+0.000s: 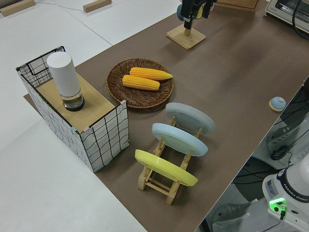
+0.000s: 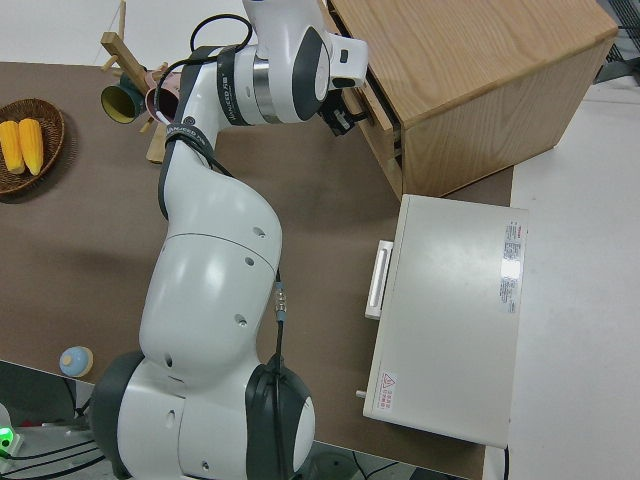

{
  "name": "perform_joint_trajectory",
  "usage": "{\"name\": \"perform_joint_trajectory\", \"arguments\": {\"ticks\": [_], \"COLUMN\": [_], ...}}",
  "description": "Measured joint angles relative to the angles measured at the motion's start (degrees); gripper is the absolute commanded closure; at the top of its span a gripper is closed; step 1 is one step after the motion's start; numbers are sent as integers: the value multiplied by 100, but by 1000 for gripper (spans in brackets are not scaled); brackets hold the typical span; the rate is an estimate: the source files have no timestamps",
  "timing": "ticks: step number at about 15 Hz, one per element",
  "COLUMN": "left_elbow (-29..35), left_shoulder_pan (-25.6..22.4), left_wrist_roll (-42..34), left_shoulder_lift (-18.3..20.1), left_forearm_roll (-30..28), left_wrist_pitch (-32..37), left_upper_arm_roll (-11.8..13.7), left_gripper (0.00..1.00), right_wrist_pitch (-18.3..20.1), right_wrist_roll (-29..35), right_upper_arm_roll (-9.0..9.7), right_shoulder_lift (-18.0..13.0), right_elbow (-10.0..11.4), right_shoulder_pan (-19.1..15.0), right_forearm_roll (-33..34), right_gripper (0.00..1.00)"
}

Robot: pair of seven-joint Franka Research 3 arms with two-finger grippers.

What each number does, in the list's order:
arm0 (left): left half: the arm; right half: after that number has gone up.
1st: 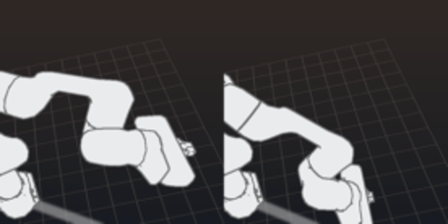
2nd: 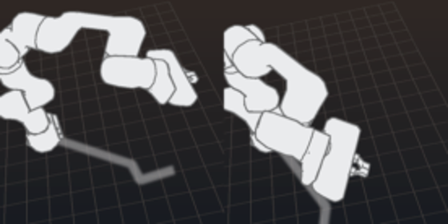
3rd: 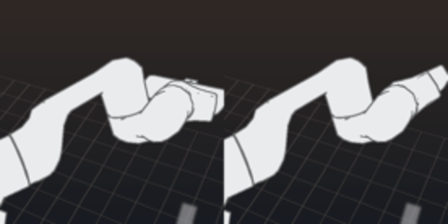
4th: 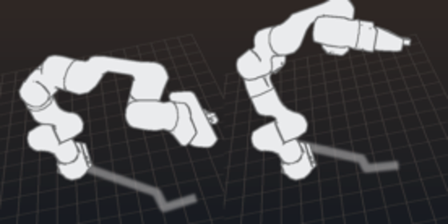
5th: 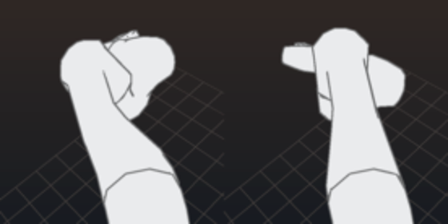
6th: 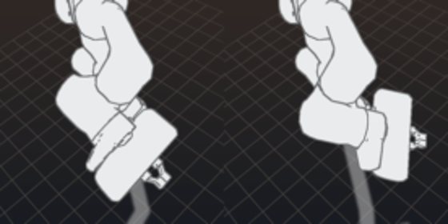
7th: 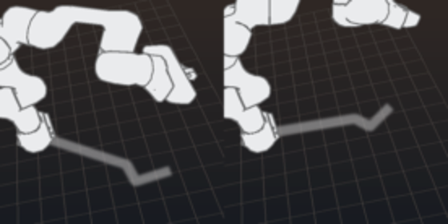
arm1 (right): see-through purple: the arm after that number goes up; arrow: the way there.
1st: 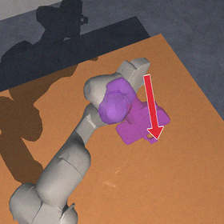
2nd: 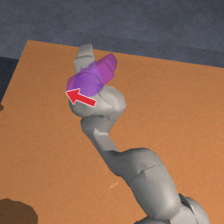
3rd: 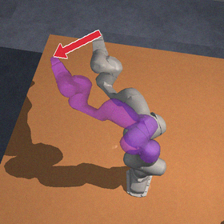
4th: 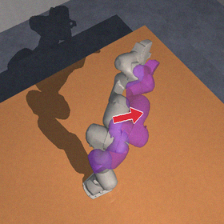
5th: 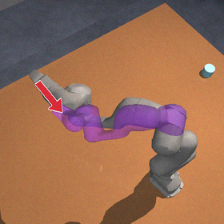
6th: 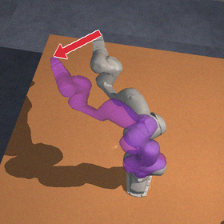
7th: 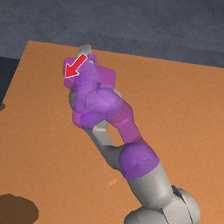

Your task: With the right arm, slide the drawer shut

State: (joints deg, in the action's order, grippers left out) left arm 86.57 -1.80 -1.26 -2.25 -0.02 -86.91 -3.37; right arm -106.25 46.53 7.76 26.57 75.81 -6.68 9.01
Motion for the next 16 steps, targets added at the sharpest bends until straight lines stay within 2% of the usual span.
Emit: {"name": "perform_joint_trajectory", "arguments": {"ticks": [6,16], "left_elbow": [0,0], "left_shoulder_pan": [0,0], "left_wrist_roll": [0,0], "left_shoulder_lift": [0,0], "left_forearm_roll": [0,0], "left_wrist_pitch": [0,0], "left_upper_arm_roll": [0,0], "left_gripper": [7,7], "right_wrist_pitch": [-21,-21], "right_wrist_roll": [-226,-332], "right_upper_arm_roll": [24,105], "right_shoulder_lift": [78,104], "right_elbow": [-104,-124], "right_shoulder_pan": [-120,-172], "right_forearm_roll": [-1,0], "right_gripper": [1000,1000]}}
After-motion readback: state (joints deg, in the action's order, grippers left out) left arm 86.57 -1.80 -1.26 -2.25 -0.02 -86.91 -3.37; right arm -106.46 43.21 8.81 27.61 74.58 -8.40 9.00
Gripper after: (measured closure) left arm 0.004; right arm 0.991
